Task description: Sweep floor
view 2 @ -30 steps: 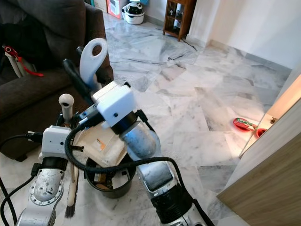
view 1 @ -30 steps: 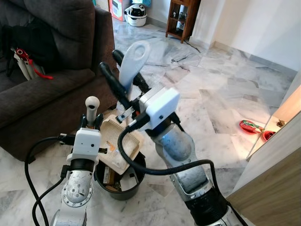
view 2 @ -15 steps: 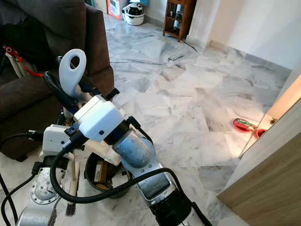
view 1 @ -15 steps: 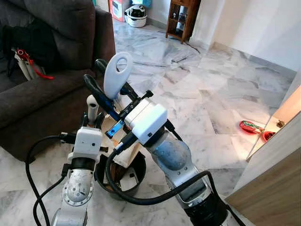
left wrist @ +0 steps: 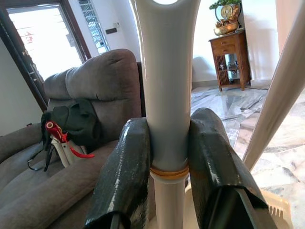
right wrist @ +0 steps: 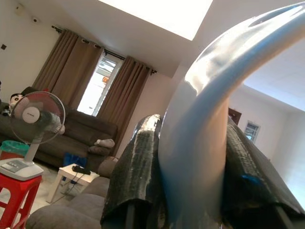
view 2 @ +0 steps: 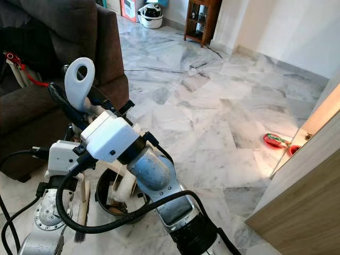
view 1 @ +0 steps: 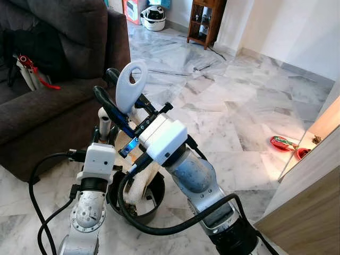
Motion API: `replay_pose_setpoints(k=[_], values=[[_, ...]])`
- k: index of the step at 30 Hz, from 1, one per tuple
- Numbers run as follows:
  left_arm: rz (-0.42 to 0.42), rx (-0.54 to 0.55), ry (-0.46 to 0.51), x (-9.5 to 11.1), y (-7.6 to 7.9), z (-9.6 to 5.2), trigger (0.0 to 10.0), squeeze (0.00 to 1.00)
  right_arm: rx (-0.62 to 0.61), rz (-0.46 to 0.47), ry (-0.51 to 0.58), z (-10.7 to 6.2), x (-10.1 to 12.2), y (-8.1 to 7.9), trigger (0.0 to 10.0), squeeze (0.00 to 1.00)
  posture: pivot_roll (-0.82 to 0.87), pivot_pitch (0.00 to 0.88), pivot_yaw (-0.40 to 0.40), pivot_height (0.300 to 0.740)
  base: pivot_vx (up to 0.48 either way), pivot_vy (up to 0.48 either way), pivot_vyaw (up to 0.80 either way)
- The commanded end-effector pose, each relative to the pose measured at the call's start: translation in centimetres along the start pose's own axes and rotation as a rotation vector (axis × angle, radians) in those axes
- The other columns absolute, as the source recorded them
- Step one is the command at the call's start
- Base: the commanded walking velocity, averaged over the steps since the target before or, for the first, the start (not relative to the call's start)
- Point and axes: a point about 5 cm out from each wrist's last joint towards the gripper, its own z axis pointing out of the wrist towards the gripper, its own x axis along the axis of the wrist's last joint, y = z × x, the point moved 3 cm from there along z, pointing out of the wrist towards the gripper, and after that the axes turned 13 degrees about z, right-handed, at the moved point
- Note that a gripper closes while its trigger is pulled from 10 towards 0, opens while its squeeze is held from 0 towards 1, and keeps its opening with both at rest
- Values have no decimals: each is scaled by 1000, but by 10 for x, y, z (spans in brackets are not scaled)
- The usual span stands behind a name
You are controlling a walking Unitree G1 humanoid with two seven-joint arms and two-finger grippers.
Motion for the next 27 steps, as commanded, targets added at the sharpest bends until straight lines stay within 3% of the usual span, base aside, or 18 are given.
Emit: replay_pose_setpoints(k=[1, 5, 9, 11, 13, 14, 15, 17, 19, 20, 21, 24, 25, 27], values=[[5, 2, 49, 9, 1, 3, 10000, 0, 16, -54, 112, 6, 24, 0, 10000, 0, 52, 85, -54, 740, 0, 0, 0], [4, -3, 52, 9, 2, 3, 10000, 0, -3, -66, 103, 5, 22, 4, 10000, 0, 54, 74, -54, 740, 0, 0, 0], [2, -7, 56, 10, 3, 2, 10000, 0, -68, -110, 71, 3, 14, 20, 10000, 0, 57, 67, -55, 740, 0, 0, 0], [2, -7, 60, 11, 3, 3, 10000, 0, -127, -174, 51, 1, 11, 36, 10000, 0, 57, 62, -55, 740, 0, 0, 0], [1, -8, 62, 11, 3, 4, 10000, 0, -219, -257, -10, -5, 3, 65, 10000, 0, 53, 69, -58, 740, 0, 0, 0], [1, -8, 62, 11, 3, 4, 10000, 0, -219, -257, -10, -5, 3, 65, 10000, 0, 53, 69, -58, 740, 0, 0, 0], [-1, -10, 62, 11, 3, 4, 10000, 0, -241, -307, -50, -11, -3, 78, 10000, 0, 51, 71, -57, 740, 0, 0, 0], [-4, -13, 61, 11, 4, 4, 10000, 0, -262, -343, -94, -17, -10, 88, 10000, 0, 45, 76, -59, 740, 0, 0, 0], [-10, -25, 55, 10, 8, 3, 10000, 0, -406, -333, -236, -45, -33, 117, 10000, 0, 47, 88, -62, 740, 0, 0, 0], [-10, -25, 55, 10, 8, 3, 10000, 0, -406, -333, -236, -45, -33, 117, 10000, 0, 47, 88, -62, 740, 0, 0, 0], [-6, -32, 56, 11, 9, 3, 10000, 0, -486, -294, -291, -60, -43, 129, 10000, 0, 49, 94, -62, 740, 0, 0, 0], [-3, -35, 59, 12, 9, 3, 10000, 0, -547, -287, -337, -73, -50, 140, 10000, 0, 48, 96, -61, 740, 0, 0, 0], [-3, -36, 58, 12, 9, 2, 10000, 0, -552, -327, -396, -85, -57, 149, 10000, 0, 45, 98, -61, 740, 0, 0, 0], [-2, -37, 56, 11, 9, 1, 10000, 0, -548, -362, -416, -89, -59, 152, 10000, 0, 45, 98, -61, 740, 0, 0, 0]])
